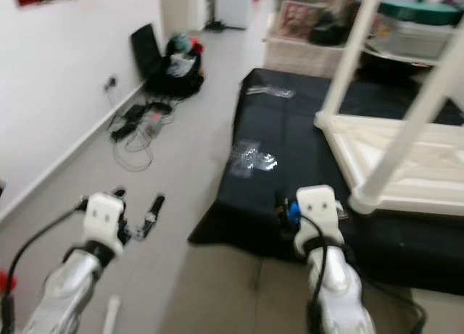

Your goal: Building children table

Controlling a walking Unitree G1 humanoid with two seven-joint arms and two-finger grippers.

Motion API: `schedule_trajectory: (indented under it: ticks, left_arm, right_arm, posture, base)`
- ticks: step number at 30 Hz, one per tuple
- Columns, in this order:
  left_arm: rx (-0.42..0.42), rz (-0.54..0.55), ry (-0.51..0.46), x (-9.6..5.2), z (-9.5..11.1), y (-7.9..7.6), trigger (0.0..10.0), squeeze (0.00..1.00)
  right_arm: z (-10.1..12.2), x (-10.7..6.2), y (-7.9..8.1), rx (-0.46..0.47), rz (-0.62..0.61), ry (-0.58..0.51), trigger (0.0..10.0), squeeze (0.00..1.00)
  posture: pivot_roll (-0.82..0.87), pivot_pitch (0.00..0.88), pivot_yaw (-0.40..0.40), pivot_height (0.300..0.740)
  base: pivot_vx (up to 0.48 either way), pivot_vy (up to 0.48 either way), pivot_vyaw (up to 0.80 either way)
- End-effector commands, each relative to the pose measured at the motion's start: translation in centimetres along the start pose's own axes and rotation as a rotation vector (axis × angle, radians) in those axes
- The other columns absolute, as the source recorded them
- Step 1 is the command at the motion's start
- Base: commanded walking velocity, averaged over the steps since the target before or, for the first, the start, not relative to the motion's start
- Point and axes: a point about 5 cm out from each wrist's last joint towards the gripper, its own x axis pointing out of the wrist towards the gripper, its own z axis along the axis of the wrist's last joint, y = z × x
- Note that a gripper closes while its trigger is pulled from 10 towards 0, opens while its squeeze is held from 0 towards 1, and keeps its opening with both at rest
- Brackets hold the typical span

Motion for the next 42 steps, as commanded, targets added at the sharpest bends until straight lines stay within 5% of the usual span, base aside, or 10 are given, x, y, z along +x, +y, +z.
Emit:
schedule_trajectory:
  ticks: [1,42]
  left_arm:
    - [-0.009,-0.018,-0.006,0.3,0.3,-0.7,10.0,0.0]
    - [-0.001,-0.052,0.007,0.1,0.1,-1.0,10.0,0.0]
  right_arm:
    - [-0.3,-0.2,-1.3,-0.013,-0.049,0.014,10.0,0.0]
    - [-1.1,-0.1,-2.8,0.02,-0.164,0.069,10.0,0.0]
  posture:
    - [0.02,0.0,-0.117,0.74]
    - [0.02,0.0,-0.115,0.74]
  base:
    - [0.0,0.0,0.0]
    - [0.0,0.0,0.0]
